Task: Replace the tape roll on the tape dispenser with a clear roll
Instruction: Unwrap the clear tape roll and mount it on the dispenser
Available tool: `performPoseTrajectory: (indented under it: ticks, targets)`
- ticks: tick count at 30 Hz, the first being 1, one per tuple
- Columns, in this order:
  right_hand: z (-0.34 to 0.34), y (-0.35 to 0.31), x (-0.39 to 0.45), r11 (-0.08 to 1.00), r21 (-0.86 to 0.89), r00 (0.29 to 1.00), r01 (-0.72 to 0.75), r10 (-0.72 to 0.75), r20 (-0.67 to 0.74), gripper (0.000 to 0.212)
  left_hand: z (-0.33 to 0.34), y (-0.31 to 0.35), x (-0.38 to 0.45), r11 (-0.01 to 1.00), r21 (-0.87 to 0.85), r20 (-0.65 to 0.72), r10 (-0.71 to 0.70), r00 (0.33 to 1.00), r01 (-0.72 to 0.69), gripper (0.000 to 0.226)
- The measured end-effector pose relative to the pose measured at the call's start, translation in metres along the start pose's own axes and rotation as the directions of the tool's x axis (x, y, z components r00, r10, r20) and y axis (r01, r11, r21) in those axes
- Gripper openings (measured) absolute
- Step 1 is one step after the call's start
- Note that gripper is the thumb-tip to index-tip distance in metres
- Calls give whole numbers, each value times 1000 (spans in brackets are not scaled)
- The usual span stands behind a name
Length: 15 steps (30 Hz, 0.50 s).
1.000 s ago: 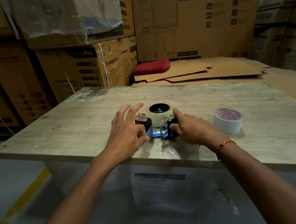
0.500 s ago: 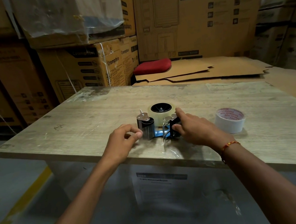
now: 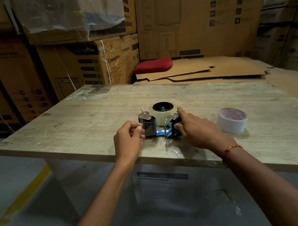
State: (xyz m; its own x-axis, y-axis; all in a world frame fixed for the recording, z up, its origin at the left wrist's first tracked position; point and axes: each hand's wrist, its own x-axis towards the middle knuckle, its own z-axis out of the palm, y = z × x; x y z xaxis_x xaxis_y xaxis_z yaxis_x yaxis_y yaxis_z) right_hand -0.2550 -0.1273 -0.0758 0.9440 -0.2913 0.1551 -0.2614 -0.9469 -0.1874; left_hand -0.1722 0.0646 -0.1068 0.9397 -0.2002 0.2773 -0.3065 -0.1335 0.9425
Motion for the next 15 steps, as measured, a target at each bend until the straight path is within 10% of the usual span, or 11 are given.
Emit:
performPoseTrajectory:
  ticks: [15]
  targets:
    - [3, 2, 4, 997, -65, 999, 32, -32, 8, 49, -10, -6, 3, 999, 11, 73, -35, 997, 35, 10]
